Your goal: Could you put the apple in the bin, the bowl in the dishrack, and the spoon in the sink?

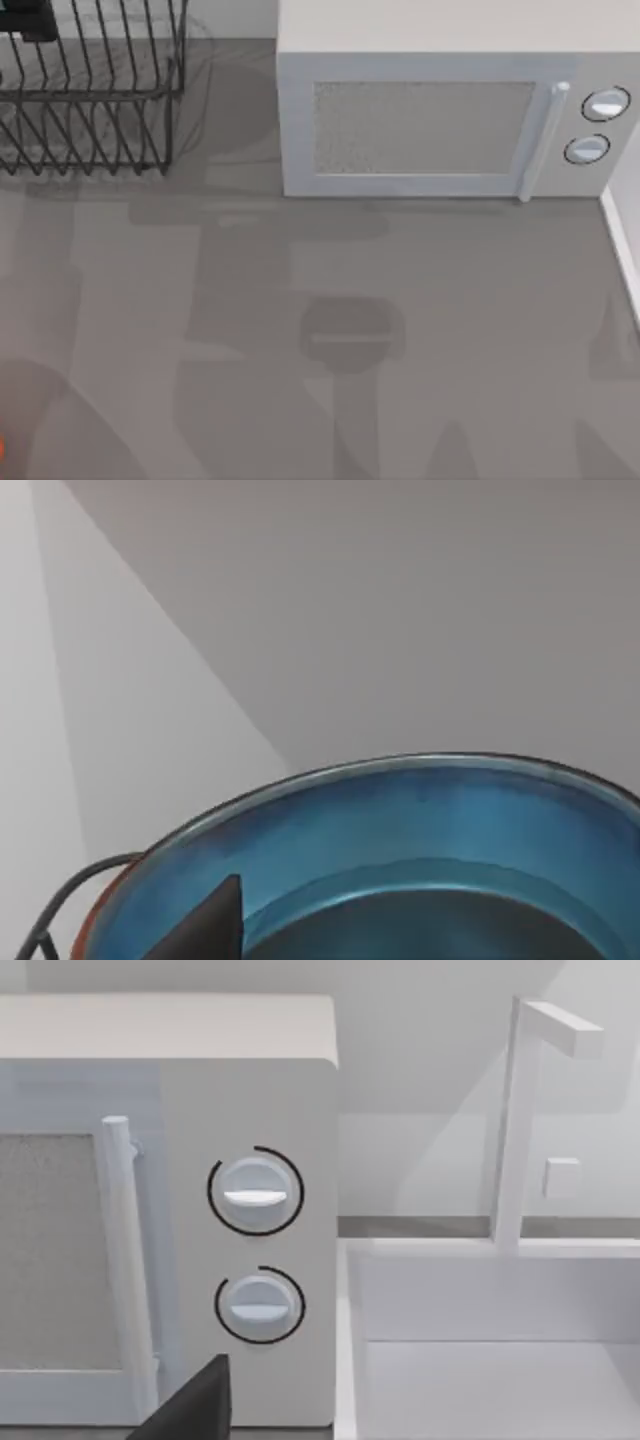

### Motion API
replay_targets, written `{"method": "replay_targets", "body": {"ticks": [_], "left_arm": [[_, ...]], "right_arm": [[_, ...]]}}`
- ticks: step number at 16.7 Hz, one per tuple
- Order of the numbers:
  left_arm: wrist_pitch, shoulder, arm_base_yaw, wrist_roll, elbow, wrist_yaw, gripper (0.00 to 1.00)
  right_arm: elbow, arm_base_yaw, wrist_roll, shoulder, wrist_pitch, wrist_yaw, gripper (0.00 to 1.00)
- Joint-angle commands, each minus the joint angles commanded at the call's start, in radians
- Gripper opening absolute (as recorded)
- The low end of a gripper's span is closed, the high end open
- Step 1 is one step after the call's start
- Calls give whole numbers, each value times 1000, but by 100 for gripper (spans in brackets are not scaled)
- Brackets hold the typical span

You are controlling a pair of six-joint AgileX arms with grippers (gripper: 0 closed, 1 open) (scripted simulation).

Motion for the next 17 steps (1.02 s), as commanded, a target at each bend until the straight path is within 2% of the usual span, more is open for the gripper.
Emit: {"method": "replay_targets", "body": {"ticks": [3,7,17], "left_arm": [[-31,-63,-2,-1,-35,-5,100],[-136,-292,-10,-3,-151,-19,100],[-572,-1292,-46,-11,-637,-75,100]], "right_arm": [[0,0,0,0,0,0,100],[0,0,0,0,0,0,100],[0,0,0,0,0,0,100]]}}
